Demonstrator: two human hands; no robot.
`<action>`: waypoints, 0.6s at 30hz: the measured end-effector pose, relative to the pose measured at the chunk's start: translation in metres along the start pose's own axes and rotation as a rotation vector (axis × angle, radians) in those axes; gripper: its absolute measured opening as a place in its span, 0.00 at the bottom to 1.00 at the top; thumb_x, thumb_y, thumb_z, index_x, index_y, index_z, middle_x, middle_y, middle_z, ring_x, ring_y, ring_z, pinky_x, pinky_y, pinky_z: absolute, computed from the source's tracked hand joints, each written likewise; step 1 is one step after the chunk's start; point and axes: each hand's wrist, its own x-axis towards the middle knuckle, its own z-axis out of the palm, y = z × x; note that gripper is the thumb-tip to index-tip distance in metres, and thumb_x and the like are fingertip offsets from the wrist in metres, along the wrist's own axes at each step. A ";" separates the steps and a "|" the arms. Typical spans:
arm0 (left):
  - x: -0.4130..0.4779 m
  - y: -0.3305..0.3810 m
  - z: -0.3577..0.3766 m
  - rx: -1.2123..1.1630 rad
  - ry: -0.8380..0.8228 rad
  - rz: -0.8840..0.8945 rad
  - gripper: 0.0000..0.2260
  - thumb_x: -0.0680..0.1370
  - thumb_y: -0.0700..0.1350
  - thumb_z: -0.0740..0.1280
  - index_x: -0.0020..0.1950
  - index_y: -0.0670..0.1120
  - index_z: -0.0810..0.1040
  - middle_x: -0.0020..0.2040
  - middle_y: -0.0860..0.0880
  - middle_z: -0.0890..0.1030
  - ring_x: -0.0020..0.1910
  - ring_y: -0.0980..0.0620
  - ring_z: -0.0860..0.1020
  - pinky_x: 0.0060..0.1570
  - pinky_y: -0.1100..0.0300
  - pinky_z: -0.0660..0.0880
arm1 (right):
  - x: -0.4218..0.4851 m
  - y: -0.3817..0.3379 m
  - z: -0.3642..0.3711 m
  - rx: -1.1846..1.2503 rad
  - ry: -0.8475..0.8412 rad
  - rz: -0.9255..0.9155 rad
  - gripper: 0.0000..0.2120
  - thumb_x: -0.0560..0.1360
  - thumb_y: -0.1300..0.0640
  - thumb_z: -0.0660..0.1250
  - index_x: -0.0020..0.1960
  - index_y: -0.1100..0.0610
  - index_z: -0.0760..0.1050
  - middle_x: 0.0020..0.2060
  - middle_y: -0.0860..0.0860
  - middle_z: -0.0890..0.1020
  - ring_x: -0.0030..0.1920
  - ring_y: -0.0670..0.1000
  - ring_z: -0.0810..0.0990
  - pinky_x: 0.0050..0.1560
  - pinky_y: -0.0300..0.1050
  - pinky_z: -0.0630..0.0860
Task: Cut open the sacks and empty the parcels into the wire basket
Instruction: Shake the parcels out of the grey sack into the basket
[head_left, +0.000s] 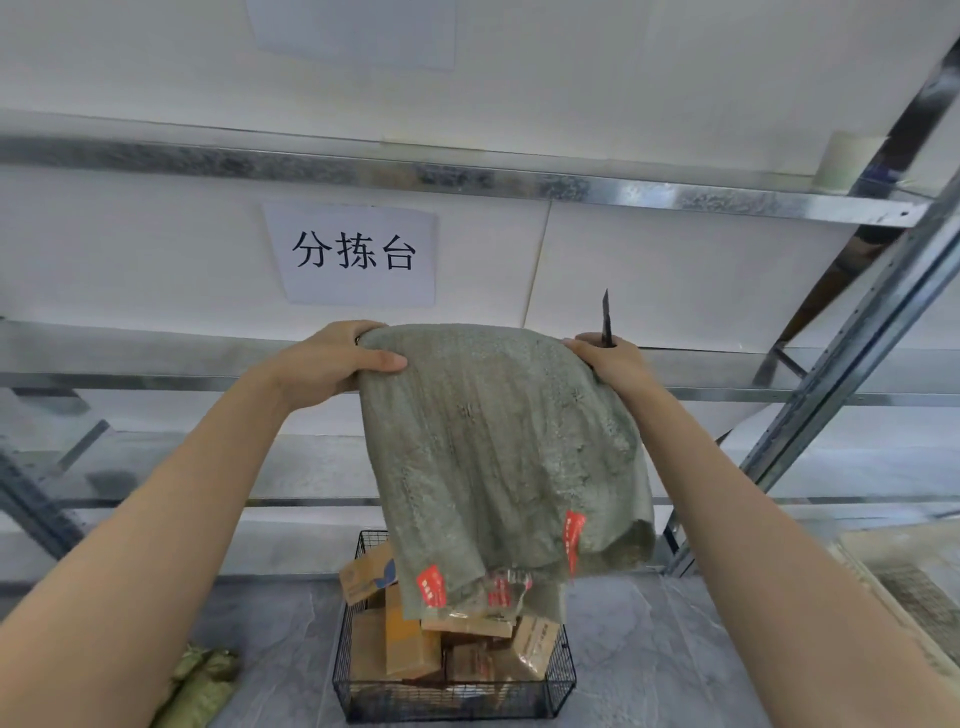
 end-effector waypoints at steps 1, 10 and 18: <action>0.000 -0.003 -0.002 -0.043 -0.002 -0.012 0.42 0.49 0.55 0.83 0.59 0.43 0.77 0.53 0.47 0.83 0.51 0.51 0.83 0.42 0.63 0.79 | -0.001 -0.001 -0.001 -0.002 -0.019 -0.008 0.21 0.73 0.54 0.72 0.63 0.62 0.73 0.50 0.54 0.79 0.40 0.45 0.78 0.30 0.30 0.75; 0.002 -0.017 -0.010 -0.255 0.146 -0.144 0.09 0.75 0.35 0.67 0.55 0.38 0.76 0.54 0.43 0.80 0.48 0.49 0.80 0.36 0.64 0.80 | -0.001 -0.007 -0.004 -0.159 -0.480 0.025 0.34 0.66 0.50 0.76 0.68 0.46 0.66 0.60 0.52 0.77 0.57 0.56 0.80 0.62 0.56 0.75; -0.003 -0.022 -0.018 -0.559 0.194 0.003 0.20 0.77 0.35 0.64 0.68 0.48 0.71 0.55 0.49 0.80 0.48 0.54 0.82 0.41 0.62 0.80 | 0.004 -0.002 0.006 -0.198 -0.414 -0.015 0.24 0.69 0.68 0.71 0.64 0.54 0.74 0.46 0.55 0.78 0.36 0.50 0.74 0.28 0.40 0.70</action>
